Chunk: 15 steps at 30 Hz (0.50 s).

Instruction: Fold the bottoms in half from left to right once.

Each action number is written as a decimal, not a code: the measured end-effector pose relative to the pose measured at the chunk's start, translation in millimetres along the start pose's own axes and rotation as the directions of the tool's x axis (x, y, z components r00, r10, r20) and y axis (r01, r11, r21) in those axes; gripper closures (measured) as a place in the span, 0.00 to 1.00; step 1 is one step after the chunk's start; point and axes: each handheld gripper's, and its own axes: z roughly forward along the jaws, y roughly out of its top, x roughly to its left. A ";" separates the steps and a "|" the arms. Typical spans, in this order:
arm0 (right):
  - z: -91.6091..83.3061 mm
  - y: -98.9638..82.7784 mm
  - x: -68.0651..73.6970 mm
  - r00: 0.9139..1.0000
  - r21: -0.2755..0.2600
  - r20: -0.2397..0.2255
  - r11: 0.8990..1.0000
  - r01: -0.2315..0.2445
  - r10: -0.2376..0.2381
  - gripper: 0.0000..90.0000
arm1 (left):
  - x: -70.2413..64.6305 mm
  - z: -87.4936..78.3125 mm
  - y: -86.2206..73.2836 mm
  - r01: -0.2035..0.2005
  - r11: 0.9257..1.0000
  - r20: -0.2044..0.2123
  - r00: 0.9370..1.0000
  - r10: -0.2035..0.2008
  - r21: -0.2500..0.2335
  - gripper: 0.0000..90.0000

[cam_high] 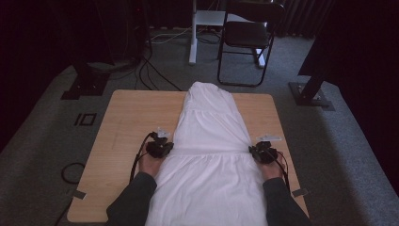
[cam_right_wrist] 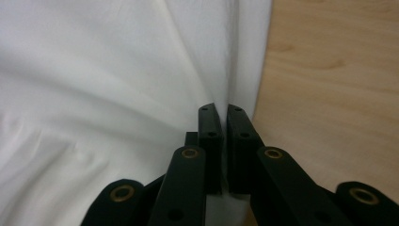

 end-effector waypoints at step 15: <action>-68.9 -67.3 49.8 0.986 0.051 -0.145 0.995 0.087 -0.079 0.94 | -26.6 -75.7 -84.0 -0.021 1.000 0.046 0.999 0.021 -0.005 0.88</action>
